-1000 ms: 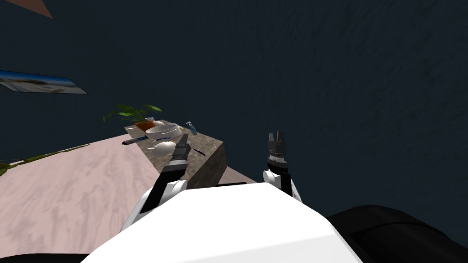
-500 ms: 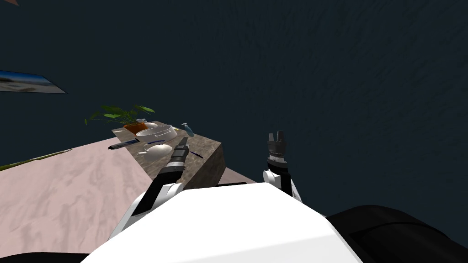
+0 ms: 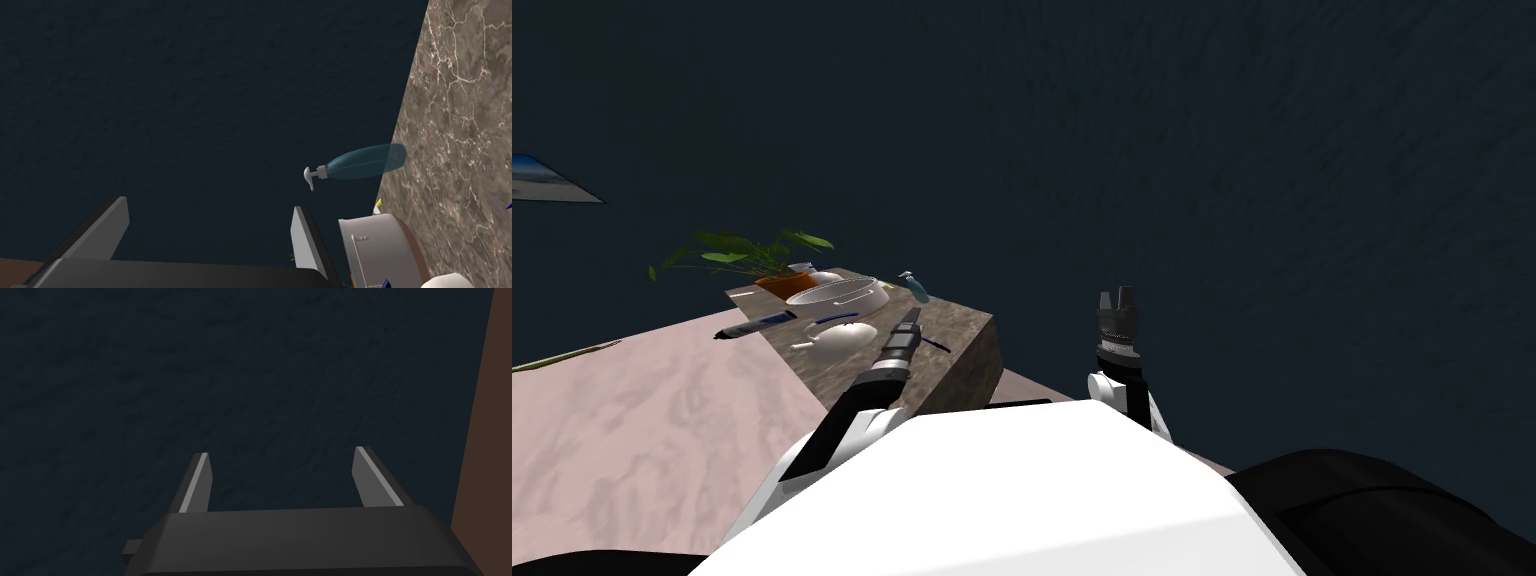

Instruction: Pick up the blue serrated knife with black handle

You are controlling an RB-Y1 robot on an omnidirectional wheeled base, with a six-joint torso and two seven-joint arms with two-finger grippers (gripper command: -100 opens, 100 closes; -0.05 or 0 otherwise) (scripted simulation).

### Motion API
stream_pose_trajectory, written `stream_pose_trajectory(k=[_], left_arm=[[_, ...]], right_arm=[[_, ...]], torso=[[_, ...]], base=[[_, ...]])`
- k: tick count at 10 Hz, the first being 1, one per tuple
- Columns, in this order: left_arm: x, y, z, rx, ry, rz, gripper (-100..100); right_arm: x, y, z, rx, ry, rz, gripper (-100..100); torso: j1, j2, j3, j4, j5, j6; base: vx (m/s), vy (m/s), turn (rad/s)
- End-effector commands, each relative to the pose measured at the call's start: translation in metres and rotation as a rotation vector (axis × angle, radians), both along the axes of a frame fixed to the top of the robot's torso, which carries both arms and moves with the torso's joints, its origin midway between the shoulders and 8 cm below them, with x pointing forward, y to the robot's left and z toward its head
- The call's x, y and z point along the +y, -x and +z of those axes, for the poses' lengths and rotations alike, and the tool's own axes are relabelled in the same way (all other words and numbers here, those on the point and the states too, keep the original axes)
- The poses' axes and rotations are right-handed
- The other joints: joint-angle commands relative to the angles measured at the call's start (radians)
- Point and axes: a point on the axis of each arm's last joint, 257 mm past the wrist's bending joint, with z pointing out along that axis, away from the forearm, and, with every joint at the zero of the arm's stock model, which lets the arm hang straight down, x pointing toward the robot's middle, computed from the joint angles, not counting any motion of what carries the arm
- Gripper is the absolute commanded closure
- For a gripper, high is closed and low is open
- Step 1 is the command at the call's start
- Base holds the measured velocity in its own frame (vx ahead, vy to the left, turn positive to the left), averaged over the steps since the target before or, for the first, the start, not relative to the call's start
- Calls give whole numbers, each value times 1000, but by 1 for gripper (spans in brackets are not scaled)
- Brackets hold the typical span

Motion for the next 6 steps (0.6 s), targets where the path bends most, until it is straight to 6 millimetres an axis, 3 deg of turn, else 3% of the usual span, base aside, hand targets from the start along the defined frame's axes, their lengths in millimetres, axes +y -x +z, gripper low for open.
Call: stream_pose_trajectory(k=[1, 6], left_arm=[[10, 3, -11, 50, 6, 20, -100], [28, 14, -47, 199, 28, 67, -100]], right_arm=[[0, 0, 0, 0, 0, 0, 0], [0, 0, 0, 0, 0, 0, 0]], torso=[[0, 0, 0, 0, 0, 0], [0, 0, 0, 0, 0, 0]], base=[[36, 3, -137], [35, 7, -84]])
